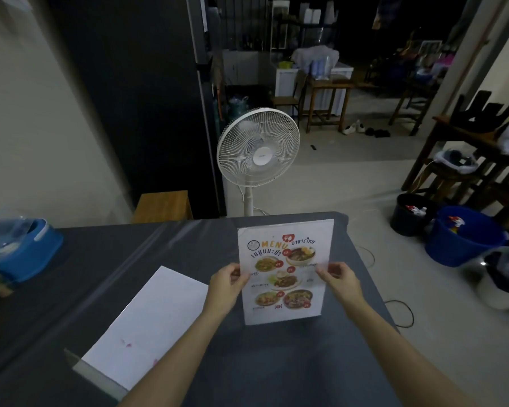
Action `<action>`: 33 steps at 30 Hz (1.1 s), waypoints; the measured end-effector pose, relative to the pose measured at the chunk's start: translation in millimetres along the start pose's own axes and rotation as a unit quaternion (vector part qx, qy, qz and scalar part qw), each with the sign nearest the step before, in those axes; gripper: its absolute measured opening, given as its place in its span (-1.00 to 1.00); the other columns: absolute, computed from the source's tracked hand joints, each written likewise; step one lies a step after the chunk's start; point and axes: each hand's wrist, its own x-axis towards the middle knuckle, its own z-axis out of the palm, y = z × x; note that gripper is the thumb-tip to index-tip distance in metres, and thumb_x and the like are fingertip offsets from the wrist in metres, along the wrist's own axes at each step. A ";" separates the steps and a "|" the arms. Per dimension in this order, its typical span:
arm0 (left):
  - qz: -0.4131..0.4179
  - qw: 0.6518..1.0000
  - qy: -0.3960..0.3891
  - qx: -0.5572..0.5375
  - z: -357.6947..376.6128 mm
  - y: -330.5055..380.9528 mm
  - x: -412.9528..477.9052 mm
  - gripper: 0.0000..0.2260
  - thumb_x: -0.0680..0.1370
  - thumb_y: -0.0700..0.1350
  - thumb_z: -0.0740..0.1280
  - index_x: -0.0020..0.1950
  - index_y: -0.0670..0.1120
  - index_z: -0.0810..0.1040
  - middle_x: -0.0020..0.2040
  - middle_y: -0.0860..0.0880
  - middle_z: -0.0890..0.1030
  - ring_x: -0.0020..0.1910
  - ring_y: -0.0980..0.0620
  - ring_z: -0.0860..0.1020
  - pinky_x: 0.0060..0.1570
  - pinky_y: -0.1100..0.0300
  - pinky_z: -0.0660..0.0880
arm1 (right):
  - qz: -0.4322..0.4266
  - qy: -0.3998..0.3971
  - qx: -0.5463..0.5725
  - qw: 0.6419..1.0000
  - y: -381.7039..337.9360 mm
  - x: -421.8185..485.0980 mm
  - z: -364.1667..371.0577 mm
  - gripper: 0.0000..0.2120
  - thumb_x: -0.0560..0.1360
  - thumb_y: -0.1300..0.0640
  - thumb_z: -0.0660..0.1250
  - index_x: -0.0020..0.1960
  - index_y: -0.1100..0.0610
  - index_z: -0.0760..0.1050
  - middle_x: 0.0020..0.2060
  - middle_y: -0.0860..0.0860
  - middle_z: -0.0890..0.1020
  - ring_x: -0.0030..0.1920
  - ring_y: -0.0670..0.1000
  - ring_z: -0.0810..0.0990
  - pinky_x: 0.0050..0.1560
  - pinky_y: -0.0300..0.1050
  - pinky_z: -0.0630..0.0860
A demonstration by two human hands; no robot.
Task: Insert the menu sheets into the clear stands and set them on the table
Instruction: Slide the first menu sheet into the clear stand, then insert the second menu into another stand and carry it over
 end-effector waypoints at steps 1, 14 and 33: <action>0.002 0.999 -0.014 0.034 -0.9 -5.3 -1.6 -0.78 0.56 -0.13 0.35 0.16 -0.19 0.59 0.09 -0.05 0.65 -0.03 0.12 0.60 -0.08 0.32 0.53 | 0.012 -0.004 -0.028 1.000 4.2 -5.5 0.0 -0.60 0.47 0.08 0.40 0.18 0.29 0.45 0.09 0.18 0.60 -0.03 0.06 0.55 -0.06 -0.09 0.47; 0.050 0.864 -0.181 0.467 -25.6 -69.9 -37.7 -0.50 0.68 -0.05 -0.03 0.57 -0.26 0.06 0.59 -0.21 0.10 0.56 -0.16 0.13 0.53 0.04 0.07 | -0.051 -0.163 -0.450 0.876 41.7 -92.0 63.8 -0.36 0.50 -0.14 0.24 0.44 0.19 0.21 0.45 0.12 0.31 0.40 0.11 0.36 0.34 -0.01 0.38; -0.023 0.814 -0.193 0.547 -130.5 -159.8 -77.9 -0.51 0.69 -0.08 -0.02 0.57 -0.26 0.02 0.60 -0.24 -0.03 0.59 -0.21 -0.03 0.56 -0.08 -0.04 | -0.213 -0.280 -0.481 0.803 -26.8 -146.9 234.9 -0.30 0.50 -0.15 0.25 0.49 0.18 0.12 0.49 0.12 0.24 0.49 0.11 0.20 0.48 -0.02 0.14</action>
